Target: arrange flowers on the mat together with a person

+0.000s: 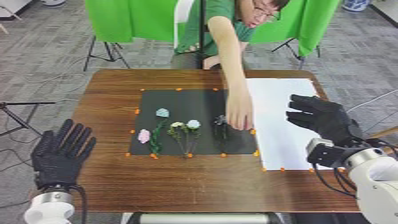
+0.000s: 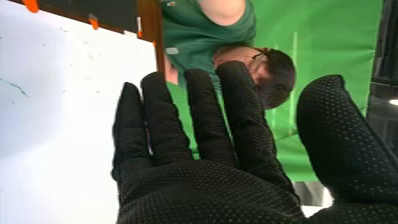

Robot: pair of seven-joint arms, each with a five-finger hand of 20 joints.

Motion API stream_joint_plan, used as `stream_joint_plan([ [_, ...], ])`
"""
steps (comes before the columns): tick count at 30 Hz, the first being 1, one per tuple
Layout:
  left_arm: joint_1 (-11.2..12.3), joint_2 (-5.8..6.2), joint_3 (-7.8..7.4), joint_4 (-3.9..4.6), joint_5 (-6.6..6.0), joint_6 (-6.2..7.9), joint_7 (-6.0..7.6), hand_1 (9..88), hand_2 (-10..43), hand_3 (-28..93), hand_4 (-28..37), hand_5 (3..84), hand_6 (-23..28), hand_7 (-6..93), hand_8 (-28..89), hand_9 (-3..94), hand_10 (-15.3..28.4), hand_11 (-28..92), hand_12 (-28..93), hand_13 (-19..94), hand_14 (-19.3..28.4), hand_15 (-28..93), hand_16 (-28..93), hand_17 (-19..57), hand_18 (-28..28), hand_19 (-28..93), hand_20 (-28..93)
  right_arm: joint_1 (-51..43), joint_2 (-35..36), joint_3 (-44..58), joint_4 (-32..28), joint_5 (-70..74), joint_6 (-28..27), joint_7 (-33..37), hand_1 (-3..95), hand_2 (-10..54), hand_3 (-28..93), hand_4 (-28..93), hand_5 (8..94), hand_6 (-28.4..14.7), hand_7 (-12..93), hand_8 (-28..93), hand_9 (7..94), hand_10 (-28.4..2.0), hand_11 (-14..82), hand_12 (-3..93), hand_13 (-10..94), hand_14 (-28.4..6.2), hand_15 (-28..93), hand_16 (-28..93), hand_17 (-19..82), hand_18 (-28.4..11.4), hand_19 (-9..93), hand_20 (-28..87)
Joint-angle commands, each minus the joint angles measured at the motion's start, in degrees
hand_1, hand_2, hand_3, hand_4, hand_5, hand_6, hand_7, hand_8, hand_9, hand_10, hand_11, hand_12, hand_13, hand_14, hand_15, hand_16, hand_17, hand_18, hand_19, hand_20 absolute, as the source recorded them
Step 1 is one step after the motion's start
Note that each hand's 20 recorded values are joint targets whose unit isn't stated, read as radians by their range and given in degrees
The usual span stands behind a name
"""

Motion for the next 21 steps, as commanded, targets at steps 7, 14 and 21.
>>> stream_joint_plan([
  [7, -0.31, -0.08, 0.55, -0.76, 3.20, -0.05, -0.11, 24.1, 13.2, 76, -28.3, 41.8, 7.6, 14.7, -12, 36.6, 13.7, 22, 5, 28, 14.2, 27, -8, -7.7, 16.2, 40, 10, -0.63, -0.73, -0.42, -0.70, -1.25, -1.69, -0.03, 24.6, 12.4, 77, -26, 48.5, -3.7, 16, -12, 45.3, -13.6, 6.4, 12.5, 36, -18.2, 10, 20, 8, -19.4, 40, 11],
  [14, -0.69, 0.18, -0.69, -0.23, 6.86, -1.08, -0.59, 23.9, 13.2, 76, -28.3, 41.7, 7.6, 14.6, -12, 36.4, 13.7, 21, 5, 28, 14.2, 26, -8, -7.7, 16.2, 40, 10, 0.58, -0.29, -0.84, -0.48, -1.38, -2.48, -1.66, 24.6, 12.2, 77, -26, 47.9, -3.6, 16, -12, 44.8, -13.6, 6.2, 12.5, 36, -18.2, 10, 20, 8, -19.4, 40, 11],
  [21, -0.60, 0.55, -1.66, 0.07, 6.96, -0.94, 0.33, 23.8, 13.1, 76, -28.3, 41.5, 7.6, 14.3, -11, 36.2, 13.5, 21, 5, 28, 14.3, 26, -8, -7.7, 16.2, 40, 10, 0.39, -0.44, -0.31, -0.23, -0.87, -4.68, -2.35, 24.7, 12.1, 77, -26, 47.0, -3.6, 16, -12, 43.9, -13.5, 6.0, 12.6, 35, -18.2, 9, 20, 7, -19.2, 39, 11],
])
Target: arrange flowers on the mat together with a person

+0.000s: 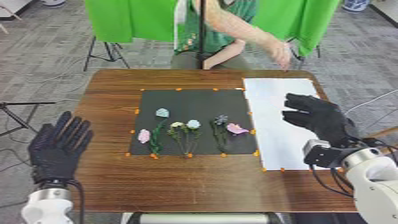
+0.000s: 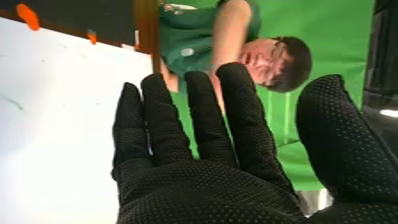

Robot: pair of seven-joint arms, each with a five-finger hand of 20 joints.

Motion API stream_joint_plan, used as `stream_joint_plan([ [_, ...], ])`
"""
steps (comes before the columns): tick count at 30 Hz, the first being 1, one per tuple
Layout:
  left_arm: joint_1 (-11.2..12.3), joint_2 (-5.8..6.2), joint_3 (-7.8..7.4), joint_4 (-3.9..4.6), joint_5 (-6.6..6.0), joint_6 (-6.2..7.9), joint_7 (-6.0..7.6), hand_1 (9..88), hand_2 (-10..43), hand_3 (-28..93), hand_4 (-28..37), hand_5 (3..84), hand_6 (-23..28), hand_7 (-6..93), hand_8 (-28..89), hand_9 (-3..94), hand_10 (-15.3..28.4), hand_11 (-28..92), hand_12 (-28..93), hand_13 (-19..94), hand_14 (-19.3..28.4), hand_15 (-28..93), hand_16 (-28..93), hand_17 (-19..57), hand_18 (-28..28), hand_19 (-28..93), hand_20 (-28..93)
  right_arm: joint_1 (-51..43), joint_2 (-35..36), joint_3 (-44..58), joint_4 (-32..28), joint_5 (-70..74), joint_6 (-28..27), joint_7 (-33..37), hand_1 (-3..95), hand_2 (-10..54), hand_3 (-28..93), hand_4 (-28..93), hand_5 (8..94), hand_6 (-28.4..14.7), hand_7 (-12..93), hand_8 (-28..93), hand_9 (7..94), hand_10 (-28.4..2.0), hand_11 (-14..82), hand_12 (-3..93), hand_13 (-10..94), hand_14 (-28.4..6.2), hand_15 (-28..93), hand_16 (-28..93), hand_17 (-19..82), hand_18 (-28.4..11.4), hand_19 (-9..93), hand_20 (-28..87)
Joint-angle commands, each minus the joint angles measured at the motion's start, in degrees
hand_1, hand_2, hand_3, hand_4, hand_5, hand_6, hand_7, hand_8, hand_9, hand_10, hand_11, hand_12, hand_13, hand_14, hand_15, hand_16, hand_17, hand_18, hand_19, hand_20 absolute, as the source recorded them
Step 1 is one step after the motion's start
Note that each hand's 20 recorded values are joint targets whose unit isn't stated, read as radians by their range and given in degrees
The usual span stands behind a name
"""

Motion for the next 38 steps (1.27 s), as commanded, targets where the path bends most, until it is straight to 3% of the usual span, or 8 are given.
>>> stream_joint_plan([
  [1, 0.54, 0.45, -1.14, 0.63, 0.29, -0.74, 0.25, 23.8, 13.1, 75, -28.3, 41.5, 7.6, 14.3, -11, 36.1, 13.5, 21, 5, 28, 14.3, 26, -8, -7.7, 16.2, 40, 10, -0.38, -0.11, 0.71, -0.15, 0.18, -1.93, -1.32, 24.8, 12.1, 77, -26, 46.7, -3.5, 16, -12, 43.7, -13.5, 6.0, 12.7, 35, -18.1, 9, 20, 7, -19.2, 39, 11],
  [8, -0.07, 0.71, -1.44, 1.07, 0.73, -1.72, 0.56, 23.8, 13.1, 75, -28.3, 41.5, 7.6, 14.1, -11, 35.9, 13.6, 21, 5, 27, 14.2, 26, -8, -7.8, 16.3, 40, 10, -1.79, -0.28, 1.08, -0.44, 1.43, -2.22, -1.26, 24.7, 12.0, 77, -26, 46.7, -3.4, 16, -12, 43.9, -13.5, 5.9, 12.8, 35, -17.9, 9, 20, 7, -19.3, 39, 11],
  [11, -0.09, 0.52, -2.25, 1.99, 0.42, -4.46, 1.03, 23.5, 12.8, 76, -28.3, 41.2, 7.5, 13.9, -11, 35.5, 13.4, 21, 5, 27, 14.1, 25, -8, -7.9, 16.2, 40, 10, -0.86, -0.42, 0.54, 0.08, 2.04, -3.56, -1.46, 24.7, 12.0, 77, -26, 46.7, -3.5, 16, -12, 43.9, -13.5, 5.8, 12.7, 35, -17.9, 9, 21, 8, -19.3, 39, 11],
  [13, 0.11, 0.72, -3.06, 2.72, 1.75, -7.27, 0.77, 23.3, 12.1, 76, -28.3, 40.6, 7.3, 13.4, -11, 34.8, 13.3, 20, 5, 27, 14.1, 25, -8, -8.0, 16.2, 39, 10, -0.44, -0.37, 0.35, 0.21, 1.36, -4.07, -1.90, 24.7, 11.9, 77, -26, 46.7, -3.5, 16, -12, 43.8, -13.4, 5.7, 12.8, 35, -17.9, 9, 20, 8, -19.3, 39, 11],
  [17, -0.66, 1.80, -2.96, 3.11, 3.82, -5.87, 0.68, 23.2, 11.3, 76, -28.3, 40.1, 7.0, 13.0, -11, 34.2, 13.1, 19, 5, 26, 13.9, 23, -7, -8.2, 16.1, 38, 9, -1.44, -0.70, 0.73, -0.04, 2.06, -3.88, -0.61, 24.6, 11.9, 77, -26, 46.7, -3.4, 16, -12, 43.8, -13.3, 5.8, 12.8, 35, -17.9, 9, 20, 8, -19.3, 38, 11],
  [29, -1.21, 1.25, -2.90, 3.70, 2.80, -5.64, 0.68, 23.4, 11.1, 76, -28.3, 40.3, 7.1, 12.8, -11, 34.7, 13.0, 19, 6, 26, 13.9, 22, -6, -8.2, 16.0, 37, 10, -0.73, -0.53, 0.11, 0.67, 2.73, -5.77, -0.03, 24.0, 11.9, 77, -26, 47.1, -3.2, 16, -12, 44.3, -13.3, 5.6, 12.8, 35, -17.9, 9, 20, 8, -19.3, 38, 11],
  [36, -6.48, 2.89, 0.00, 7.12, -0.83, -5.30, 1.46, 23.6, 11.1, 76, -28.3, 41.0, 6.6, 13.4, -11, 35.2, 13.0, 19, 6, 26, 13.8, 22, -6, -8.1, 16.0, 37, 10, -0.59, -0.11, 0.16, 1.06, 3.76, -3.90, -0.10, 24.0, 11.9, 77, -26, 47.5, -3.0, 16, -12, 44.6, -13.0, 5.5, 12.8, 35, -17.8, 9, 20, 8, -19.3, 38, 12],
  [38, -7.64, 3.16, 0.76, 7.78, -0.64, -5.01, 1.47, 23.9, 11.1, 75, -28.3, 41.2, 6.4, 13.5, -11, 35.4, 12.9, 19, 6, 27, 13.7, 22, -6, -8.0, 16.0, 37, 10, -0.32, -0.24, 0.03, 1.20, 3.89, -4.11, -0.25, 24.0, 11.9, 77, -26, 47.7, -3.1, 16, -12, 44.8, -13.1, 5.5, 12.9, 36, -17.9, 10, 20, 8, -19.3, 38, 12],
])
